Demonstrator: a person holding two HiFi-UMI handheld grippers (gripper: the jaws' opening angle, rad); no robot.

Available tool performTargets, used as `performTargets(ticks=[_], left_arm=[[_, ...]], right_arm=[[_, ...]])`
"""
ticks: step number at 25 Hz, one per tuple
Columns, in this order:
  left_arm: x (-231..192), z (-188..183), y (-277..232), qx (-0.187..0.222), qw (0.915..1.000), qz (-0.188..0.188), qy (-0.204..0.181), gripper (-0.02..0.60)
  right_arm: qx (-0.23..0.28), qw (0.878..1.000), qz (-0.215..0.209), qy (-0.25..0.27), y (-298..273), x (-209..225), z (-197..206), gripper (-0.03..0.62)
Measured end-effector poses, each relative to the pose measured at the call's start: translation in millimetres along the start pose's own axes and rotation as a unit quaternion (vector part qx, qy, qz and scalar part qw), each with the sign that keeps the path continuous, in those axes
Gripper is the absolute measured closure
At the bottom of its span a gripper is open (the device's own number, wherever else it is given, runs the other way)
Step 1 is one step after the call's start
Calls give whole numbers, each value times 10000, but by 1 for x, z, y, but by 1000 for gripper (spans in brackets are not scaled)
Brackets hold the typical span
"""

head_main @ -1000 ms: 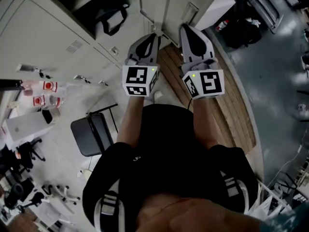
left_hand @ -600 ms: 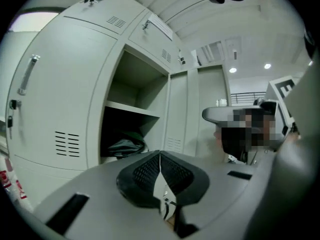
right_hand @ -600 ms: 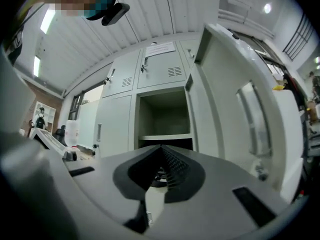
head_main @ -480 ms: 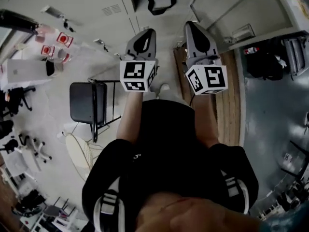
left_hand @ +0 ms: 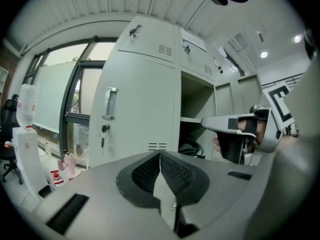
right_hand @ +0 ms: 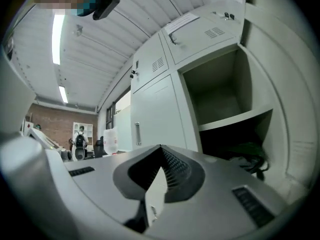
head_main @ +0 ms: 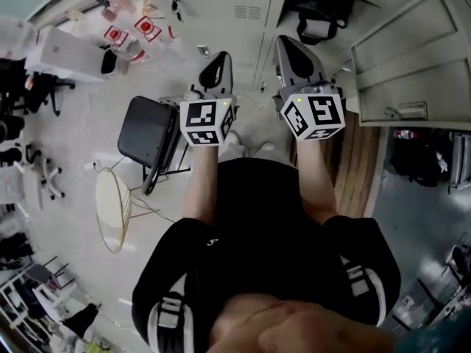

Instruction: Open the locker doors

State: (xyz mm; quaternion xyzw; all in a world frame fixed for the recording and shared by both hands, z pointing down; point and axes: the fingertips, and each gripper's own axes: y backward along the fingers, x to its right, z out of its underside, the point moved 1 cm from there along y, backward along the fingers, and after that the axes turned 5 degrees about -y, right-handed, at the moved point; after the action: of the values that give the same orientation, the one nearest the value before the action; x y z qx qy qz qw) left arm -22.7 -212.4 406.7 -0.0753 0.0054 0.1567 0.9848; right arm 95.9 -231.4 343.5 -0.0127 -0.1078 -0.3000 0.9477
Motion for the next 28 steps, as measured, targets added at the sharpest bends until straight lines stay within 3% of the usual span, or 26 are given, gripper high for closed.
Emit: performTargets(ticks=[2,8,20,24,28], left_arm=[[-26,-4,8,75,9997,-229,29,571],[-94,-14,25,293,9967,-733,183,571],[-185,-5,25,476,9921,-1044,502,571],[-200,-2,17,484,9923,-991,557,571],[-212,3,8,460,9926,-928,630,571]], right_arm=[[-6,9996,-255,-114,-21,-22,-3,577],[-73,9965,-814,185,-73,-86,-2,577],[-568,9919,-970,595,-158,-135,31,573],[-886,9886,-994,704,-181,-143,49,504],[-1145,9854,-873,910,-203,-147,64,487]])
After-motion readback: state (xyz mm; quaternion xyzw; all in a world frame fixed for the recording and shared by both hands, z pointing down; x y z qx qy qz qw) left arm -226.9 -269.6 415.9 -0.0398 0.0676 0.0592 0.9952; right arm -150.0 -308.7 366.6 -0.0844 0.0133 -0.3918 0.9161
